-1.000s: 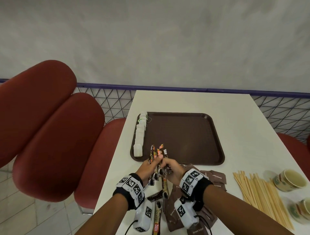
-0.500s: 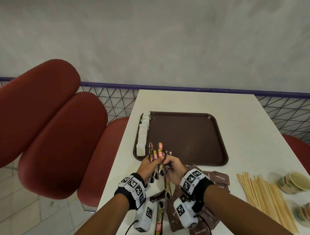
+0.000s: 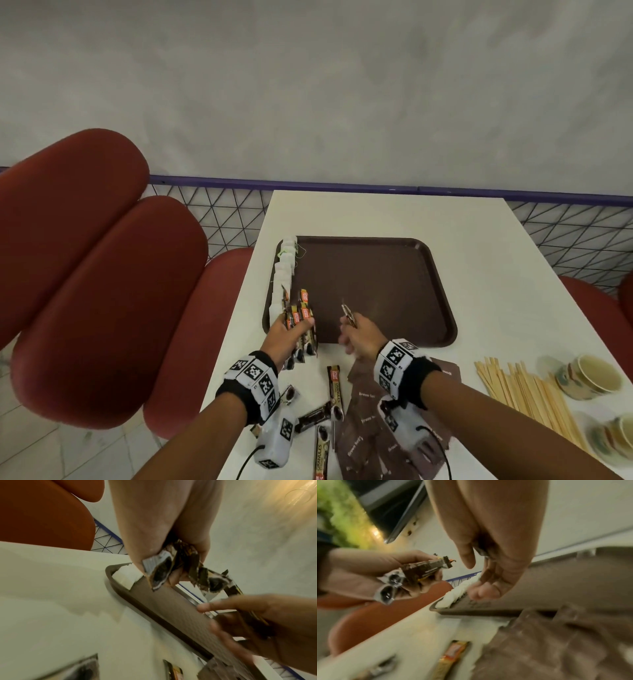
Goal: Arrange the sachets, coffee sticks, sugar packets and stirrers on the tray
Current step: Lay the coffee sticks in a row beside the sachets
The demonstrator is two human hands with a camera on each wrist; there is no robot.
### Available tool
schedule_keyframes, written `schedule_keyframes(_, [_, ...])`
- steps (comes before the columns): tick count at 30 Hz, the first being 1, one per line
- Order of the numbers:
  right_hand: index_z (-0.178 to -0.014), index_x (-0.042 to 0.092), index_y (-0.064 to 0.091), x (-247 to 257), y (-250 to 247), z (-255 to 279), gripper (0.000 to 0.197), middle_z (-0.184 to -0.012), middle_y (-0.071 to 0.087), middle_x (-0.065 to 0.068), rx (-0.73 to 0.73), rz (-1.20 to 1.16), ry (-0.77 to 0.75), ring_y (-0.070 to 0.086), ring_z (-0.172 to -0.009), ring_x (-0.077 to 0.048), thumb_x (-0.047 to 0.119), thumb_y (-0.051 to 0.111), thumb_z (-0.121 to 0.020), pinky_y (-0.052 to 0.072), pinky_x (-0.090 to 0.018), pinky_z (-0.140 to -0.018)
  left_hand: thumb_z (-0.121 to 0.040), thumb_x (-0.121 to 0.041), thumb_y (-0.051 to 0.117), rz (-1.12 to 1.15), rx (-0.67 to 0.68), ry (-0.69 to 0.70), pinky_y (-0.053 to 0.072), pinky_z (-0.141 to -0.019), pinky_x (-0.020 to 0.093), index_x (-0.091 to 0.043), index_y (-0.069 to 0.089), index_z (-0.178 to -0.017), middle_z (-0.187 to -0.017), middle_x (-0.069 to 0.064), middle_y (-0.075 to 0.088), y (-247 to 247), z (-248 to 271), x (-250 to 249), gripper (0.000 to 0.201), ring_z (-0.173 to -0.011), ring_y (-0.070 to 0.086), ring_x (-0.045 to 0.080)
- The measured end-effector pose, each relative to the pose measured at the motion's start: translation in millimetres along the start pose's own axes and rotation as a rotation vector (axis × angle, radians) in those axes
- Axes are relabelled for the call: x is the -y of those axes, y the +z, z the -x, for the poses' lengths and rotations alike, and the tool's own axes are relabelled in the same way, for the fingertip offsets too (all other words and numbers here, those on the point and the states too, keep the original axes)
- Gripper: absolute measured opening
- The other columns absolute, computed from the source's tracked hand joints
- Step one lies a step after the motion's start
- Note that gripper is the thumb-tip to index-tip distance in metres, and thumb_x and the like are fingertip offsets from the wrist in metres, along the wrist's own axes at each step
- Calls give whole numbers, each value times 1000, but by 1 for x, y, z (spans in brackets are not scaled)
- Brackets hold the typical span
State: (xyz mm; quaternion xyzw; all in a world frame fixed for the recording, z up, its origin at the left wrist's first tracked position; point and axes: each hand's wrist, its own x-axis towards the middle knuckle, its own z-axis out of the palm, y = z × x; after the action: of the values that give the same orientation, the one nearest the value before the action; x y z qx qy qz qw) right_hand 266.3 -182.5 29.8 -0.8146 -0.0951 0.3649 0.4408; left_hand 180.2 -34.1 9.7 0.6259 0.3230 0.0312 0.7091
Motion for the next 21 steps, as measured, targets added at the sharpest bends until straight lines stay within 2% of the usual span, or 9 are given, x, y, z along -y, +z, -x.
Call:
schedule_keyframes(1, [-106,16,48,0,-7,-2,15,-85,60,-4,-31,198,-33,57,-70,-19,24,47,-93,49,-33,-66,-84,-23,67,7,-16,-7,42,-104,40,-16,57,-112,-115,9,65,-4,-3,-1,30,-107,61,21])
schedule_keyframes(3, [-107,16,44,3,-17,-4,28,-98,63,-6,-48,587,-60,63,-88,-26,32,55,-87,49,-36,-80,-85,-22,67,10,-29,-14,42,-104,39,-17,55,-112,-116,9,65,-13,-7,-4,30,-107,61,22])
schedule_keyframes(5, [-108,16,34,10,-22,-5,40,-96,61,-5,-62,732,-87,62,-85,-26,32,59,-81,48,-35,-78,-85,-20,66,15,-37,-15,43,-102,38,-14,55,-115,-116,9,64,-20,-9,-7,32,-107,61,22])
schedule_keyframes(8, [-100,18,25,21,-20,-12,39,-91,52,-2,-80,694,-122,54,-80,-24,24,57,-80,44,-34,-76,-86,-18,65,14,-56,-18,44,-100,36,-8,54,-122,-117,11,64,-31,-9,-12,39,-108,60,23])
schedule_keyframes(14, [-97,17,26,32,-12,-39,28,-87,49,-5,-26,621,-147,51,-77,-26,8,48,-80,38,-33,-71,-85,-20,66,-48,-77,-27,44,-95,33,-10,55,-120,-114,9,65,-55,-16,-20,38,-103,61,20])
schedule_keyframes(17, [-98,13,32,37,-9,-54,28,-95,48,-9,11,637,-203,49,-84,-25,3,51,-81,35,-30,-72,-85,-21,66,-87,-87,-34,43,-94,32,-10,55,-119,-113,8,65,-69,-20,-25,38,-104,60,21])
schedule_keyframes(19, [-97,14,37,39,-10,-62,27,-99,46,-6,31,614,-225,46,-89,-21,0,54,-81,32,-25,-75,-85,-20,66,-95,-84,-35,43,-93,32,-11,55,-117,-112,8,65,-78,-23,-28,36,-103,60,21])
schedule_keyframes(21, [-95,17,39,41,-13,-69,29,-91,48,0,17,534,-206,47,-83,-17,2,60,-81,34,-23,-71,-85,-19,67,-98,-80,-34,43,-93,32,-12,55,-115,-111,8,65,-87,-26,-31,34,-103,61,21])
